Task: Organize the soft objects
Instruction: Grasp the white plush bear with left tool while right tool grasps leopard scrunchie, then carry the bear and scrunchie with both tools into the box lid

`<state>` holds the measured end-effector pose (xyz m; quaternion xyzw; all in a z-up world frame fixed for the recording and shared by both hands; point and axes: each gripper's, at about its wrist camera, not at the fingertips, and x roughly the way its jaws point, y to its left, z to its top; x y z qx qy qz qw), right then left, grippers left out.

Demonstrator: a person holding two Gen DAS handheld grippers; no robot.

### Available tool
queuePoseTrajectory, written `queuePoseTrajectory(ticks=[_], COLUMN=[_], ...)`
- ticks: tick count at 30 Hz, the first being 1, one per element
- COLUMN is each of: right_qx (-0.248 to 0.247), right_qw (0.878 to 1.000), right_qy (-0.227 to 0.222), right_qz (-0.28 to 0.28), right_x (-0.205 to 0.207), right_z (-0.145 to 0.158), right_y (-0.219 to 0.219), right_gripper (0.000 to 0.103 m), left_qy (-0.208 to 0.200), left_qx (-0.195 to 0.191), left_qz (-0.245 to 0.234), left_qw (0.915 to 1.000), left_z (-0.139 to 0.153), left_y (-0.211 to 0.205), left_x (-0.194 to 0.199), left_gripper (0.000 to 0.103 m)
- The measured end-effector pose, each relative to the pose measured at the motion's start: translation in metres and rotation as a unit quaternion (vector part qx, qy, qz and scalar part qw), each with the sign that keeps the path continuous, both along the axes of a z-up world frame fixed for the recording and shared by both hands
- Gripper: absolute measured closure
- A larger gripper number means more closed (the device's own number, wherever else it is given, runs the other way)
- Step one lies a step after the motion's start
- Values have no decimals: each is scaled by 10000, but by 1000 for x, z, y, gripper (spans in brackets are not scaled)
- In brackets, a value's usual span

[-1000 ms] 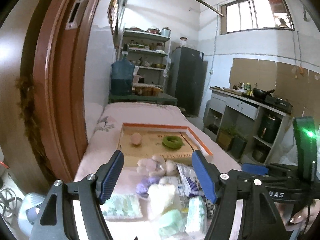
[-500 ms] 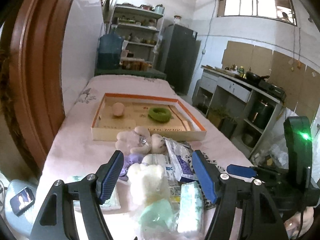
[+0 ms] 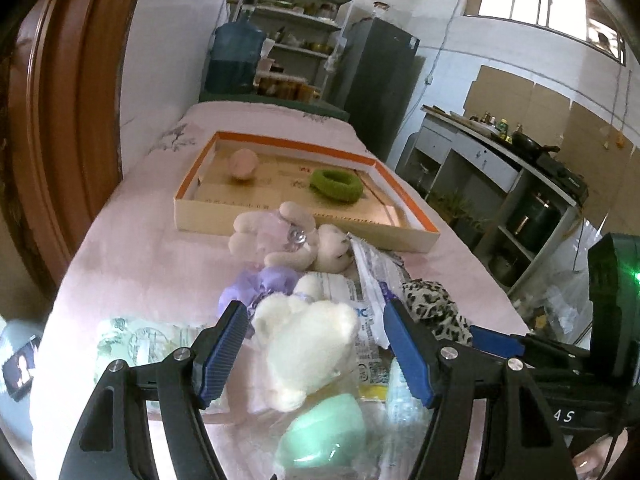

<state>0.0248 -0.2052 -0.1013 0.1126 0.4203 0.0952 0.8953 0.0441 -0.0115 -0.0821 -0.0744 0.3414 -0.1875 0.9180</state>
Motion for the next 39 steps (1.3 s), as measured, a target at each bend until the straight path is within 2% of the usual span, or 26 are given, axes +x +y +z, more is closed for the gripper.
queuePoseTrajectory(ticks=[3, 9, 12, 15, 19, 22, 39], right_qx=[13, 167, 175, 158, 119, 81, -237], right_qw=[10000, 9999, 9998, 9999, 9999, 9999, 9978], right_qy=[15, 37, 16, -23, -55, -123, -622], right_qz=[-10, -14, -39, -31, -21, -23, 3], right_x=[1, 1, -1, -2, -4, -6, -13], right_z=[-2, -6, -6, -5, -2, 2, 40], right_y=[-1, -5, -6, -5, -5, -5, -7], right_gripper=[36, 36, 56, 68, 80, 84, 86], left_qy=[129, 336, 335, 299, 220, 130, -418], left_qx=[-88, -99, -234, -270, -307, -316, -323], left_qz=[35, 58, 85, 72, 52, 48, 84], left_qw=[9999, 9994, 9991, 9992, 9993, 9994, 9986], left_z=[-5, -16, -17, -17, -15, -11, 24], left_y=[3, 3, 8, 9, 10, 10, 18], left_x=[4, 9, 9, 7, 4, 2, -8], left_gripper=[37, 53, 55, 56, 57, 58, 58])
